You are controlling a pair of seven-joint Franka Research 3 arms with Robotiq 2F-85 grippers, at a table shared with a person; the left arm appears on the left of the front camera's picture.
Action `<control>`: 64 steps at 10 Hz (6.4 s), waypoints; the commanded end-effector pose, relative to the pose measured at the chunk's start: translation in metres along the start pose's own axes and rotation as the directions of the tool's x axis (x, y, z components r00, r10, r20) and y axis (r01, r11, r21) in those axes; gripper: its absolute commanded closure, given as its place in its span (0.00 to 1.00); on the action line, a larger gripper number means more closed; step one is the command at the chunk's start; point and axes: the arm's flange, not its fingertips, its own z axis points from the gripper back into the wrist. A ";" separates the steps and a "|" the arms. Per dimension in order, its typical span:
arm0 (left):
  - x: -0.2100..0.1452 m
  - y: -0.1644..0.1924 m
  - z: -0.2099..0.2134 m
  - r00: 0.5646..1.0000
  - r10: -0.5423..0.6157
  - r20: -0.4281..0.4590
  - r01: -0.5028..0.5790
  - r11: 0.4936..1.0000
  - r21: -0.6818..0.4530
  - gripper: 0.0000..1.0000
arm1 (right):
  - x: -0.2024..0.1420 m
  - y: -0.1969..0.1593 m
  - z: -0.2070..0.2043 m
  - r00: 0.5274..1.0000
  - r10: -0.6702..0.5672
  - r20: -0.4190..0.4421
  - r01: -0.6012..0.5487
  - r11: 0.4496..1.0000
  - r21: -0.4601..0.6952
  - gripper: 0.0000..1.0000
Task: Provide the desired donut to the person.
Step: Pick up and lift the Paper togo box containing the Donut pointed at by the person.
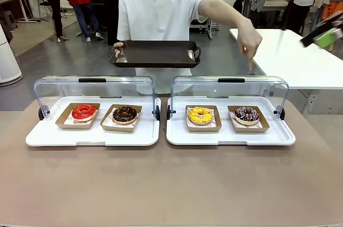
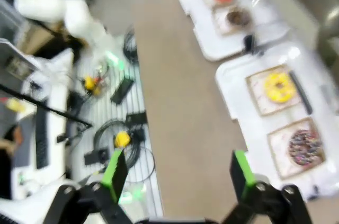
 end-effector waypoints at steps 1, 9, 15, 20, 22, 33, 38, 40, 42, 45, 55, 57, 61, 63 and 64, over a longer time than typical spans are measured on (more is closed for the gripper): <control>0.001 0.000 0.001 1.000 -0.002 0.005 0.002 1.000 0.000 0.00 | 0.020 -0.015 -0.021 0.965 0.057 -0.256 -0.042 0.997 0.064 0.00; 0.001 0.000 0.001 1.000 -0.002 0.005 0.002 1.000 0.000 0.00 | -0.054 -0.027 -0.133 0.734 0.337 -0.590 -0.374 0.925 0.063 0.00; 0.001 0.000 0.001 1.000 -0.002 0.005 0.002 1.000 0.000 0.00 | -0.099 -0.046 -0.165 0.715 0.426 -0.554 -0.520 0.854 -0.016 0.00; 0.001 0.000 0.001 1.000 -0.002 0.005 0.002 1.000 0.000 0.00 | -0.099 -0.049 -0.162 0.705 0.392 -0.592 -0.469 0.883 0.026 0.00; 0.001 0.000 0.001 1.000 -0.002 0.005 0.002 1.000 0.000 0.00 | -0.099 -0.049 -0.162 0.705 0.392 -0.592 -0.469 0.883 0.026 0.00; 0.001 0.000 0.001 1.000 -0.002 0.005 0.002 1.000 0.000 0.00 | -0.079 -0.116 -0.246 0.736 0.212 -0.643 -0.377 0.917 -0.129 0.00; 0.001 0.000 0.001 1.000 -0.002 0.005 0.002 1.000 0.000 0.00 | -0.084 -0.113 -0.245 0.739 0.245 -0.628 -0.386 0.917 -0.096 0.00; 0.001 0.000 0.001 1.000 -0.002 0.005 0.002 1.000 0.000 0.00 | -0.081 -0.115 -0.253 0.720 0.218 -0.659 -0.396 0.909 -0.132 0.00; 0.001 0.000 0.001 1.000 -0.002 0.005 0.002 1.000 0.000 0.00 | -0.081 -0.120 -0.265 0.720 0.200 -0.665 -0.382 0.914 -0.139 0.00; 0.001 0.000 0.001 1.000 -0.002 0.005 0.002 1.000 0.000 0.00 | -0.078 -0.138 -0.275 0.725 0.183 -0.664 -0.361 0.922 -0.140 0.00; 0.001 0.000 0.001 1.000 -0.002 0.005 0.002 1.000 0.000 0.00 | -0.079 -0.168 -0.277 0.757 0.149 -0.636 -0.324 0.931 -0.169 0.00; 0.001 0.000 0.001 1.000 -0.002 0.005 0.002 1.000 0.000 0.00 | -0.084 -0.172 -0.280 0.758 0.141 -0.637 -0.318 0.933 -0.171 0.00; 0.001 0.000 0.001 1.000 -0.002 0.005 0.002 1.000 0.000 0.00 | -0.088 -0.178 -0.279 0.761 0.133 -0.635 -0.317 0.930 -0.186 0.00; 0.001 0.000 0.001 1.000 -0.002 0.005 0.002 1.000 0.000 0.00 | -0.089 -0.181 -0.279 0.762 0.130 -0.635 -0.314 0.931 -0.187 0.00; 0.001 0.000 0.001 1.000 -0.002 0.005 0.002 1.000 0.000 0.00 | -0.090 -0.182 -0.278 0.760 0.129 -0.637 -0.314 0.931 -0.187 0.03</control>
